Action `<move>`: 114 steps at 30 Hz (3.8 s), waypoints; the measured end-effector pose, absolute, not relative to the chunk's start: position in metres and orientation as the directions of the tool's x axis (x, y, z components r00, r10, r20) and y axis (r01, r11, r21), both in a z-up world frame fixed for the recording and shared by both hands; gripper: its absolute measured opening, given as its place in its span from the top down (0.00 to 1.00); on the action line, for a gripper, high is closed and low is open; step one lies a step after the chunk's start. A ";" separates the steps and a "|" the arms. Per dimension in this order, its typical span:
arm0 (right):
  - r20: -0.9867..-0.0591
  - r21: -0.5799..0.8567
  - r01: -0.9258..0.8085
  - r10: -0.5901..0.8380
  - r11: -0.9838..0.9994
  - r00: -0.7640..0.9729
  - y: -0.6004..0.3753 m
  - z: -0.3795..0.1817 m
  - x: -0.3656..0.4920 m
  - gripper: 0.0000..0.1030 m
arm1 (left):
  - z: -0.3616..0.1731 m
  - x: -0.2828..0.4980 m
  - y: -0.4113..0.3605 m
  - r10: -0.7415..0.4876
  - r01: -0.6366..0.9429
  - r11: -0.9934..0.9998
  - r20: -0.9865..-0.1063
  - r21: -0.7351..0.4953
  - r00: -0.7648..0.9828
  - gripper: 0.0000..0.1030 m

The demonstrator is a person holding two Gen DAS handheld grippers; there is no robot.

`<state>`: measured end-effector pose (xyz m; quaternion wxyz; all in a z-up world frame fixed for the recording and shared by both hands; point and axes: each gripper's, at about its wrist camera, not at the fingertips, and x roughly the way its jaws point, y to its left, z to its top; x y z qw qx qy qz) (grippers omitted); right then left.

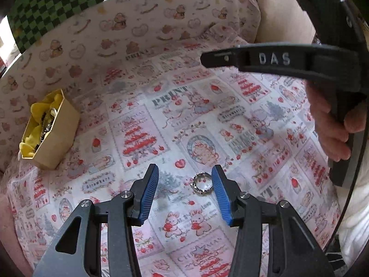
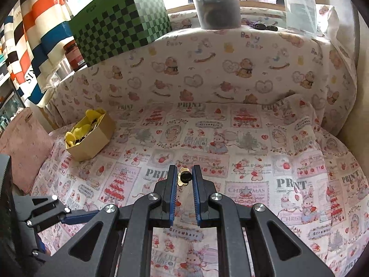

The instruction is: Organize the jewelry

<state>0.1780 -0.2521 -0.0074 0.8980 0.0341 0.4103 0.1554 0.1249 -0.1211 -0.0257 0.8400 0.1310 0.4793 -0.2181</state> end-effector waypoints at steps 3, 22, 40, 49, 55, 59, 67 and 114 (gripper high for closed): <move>-0.727 0.191 -0.249 0.307 0.949 0.614 -0.253 -0.007 0.178 0.87 | -0.029 0.129 -0.121 -0.252 0.497 0.868 -0.868 -0.007 0.428 0.77; -0.721 0.185 -0.251 0.305 0.950 0.623 -0.253 -0.005 0.175 0.87 | -0.008 0.159 -0.071 -0.329 0.381 0.912 -0.825 -0.152 0.459 0.49; -0.732 0.166 -0.252 0.290 0.953 0.616 -0.250 -0.008 0.177 0.87 | -0.036 0.143 -0.099 -0.228 0.441 0.897 -0.882 -0.026 0.413 0.82; -0.728 0.165 -0.240 0.282 0.957 0.625 -0.252 -0.008 0.177 0.87 | 0.003 0.142 -0.054 -0.158 0.200 0.979 -0.736 -0.032 0.658 0.82; -0.713 0.166 -0.234 0.280 0.958 0.643 -0.251 -0.008 0.176 0.87 | 0.034 0.143 -0.012 -0.172 0.121 0.985 -0.638 -0.123 0.750 0.82; -0.683 0.160 -0.214 0.265 0.964 0.681 -0.255 -0.005 0.175 0.87 | 0.061 0.155 0.007 -0.137 0.083 0.990 -0.601 -0.117 0.788 0.82; -0.594 0.219 -0.200 0.293 0.955 0.749 -0.264 0.005 0.170 0.87 | 0.054 0.194 0.052 -0.119 0.029 0.987 -0.613 -0.156 0.781 0.82; -0.595 0.225 -0.355 0.417 0.907 0.687 -0.123 0.023 0.221 0.20 | 0.033 0.172 0.106 0.082 -0.192 0.966 -0.496 -0.175 0.865 0.04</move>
